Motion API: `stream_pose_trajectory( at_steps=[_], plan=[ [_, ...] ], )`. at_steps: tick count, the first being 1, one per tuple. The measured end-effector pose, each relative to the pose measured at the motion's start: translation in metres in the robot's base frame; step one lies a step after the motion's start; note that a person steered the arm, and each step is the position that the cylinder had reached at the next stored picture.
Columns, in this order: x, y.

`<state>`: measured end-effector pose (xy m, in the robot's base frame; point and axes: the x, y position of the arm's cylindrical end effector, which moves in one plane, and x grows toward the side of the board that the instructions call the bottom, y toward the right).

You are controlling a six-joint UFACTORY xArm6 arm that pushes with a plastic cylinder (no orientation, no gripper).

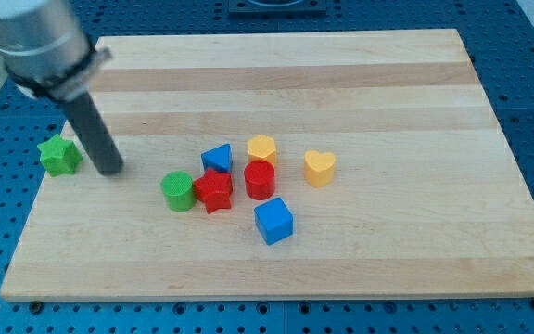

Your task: Adjust the group of blocks beside the yellow heart

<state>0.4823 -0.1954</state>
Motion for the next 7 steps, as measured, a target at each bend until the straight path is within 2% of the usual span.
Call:
stream_pose_trajectory(
  at_steps=[1,2,3,4,5,6,7],
  plan=[
    [0.038,-0.050],
    [0.014,-0.109],
    [-0.023,-0.107],
    [-0.062,-0.079],
    [-0.026,-0.031],
    [0.039,0.054],
    [0.034,0.126]
  ],
)
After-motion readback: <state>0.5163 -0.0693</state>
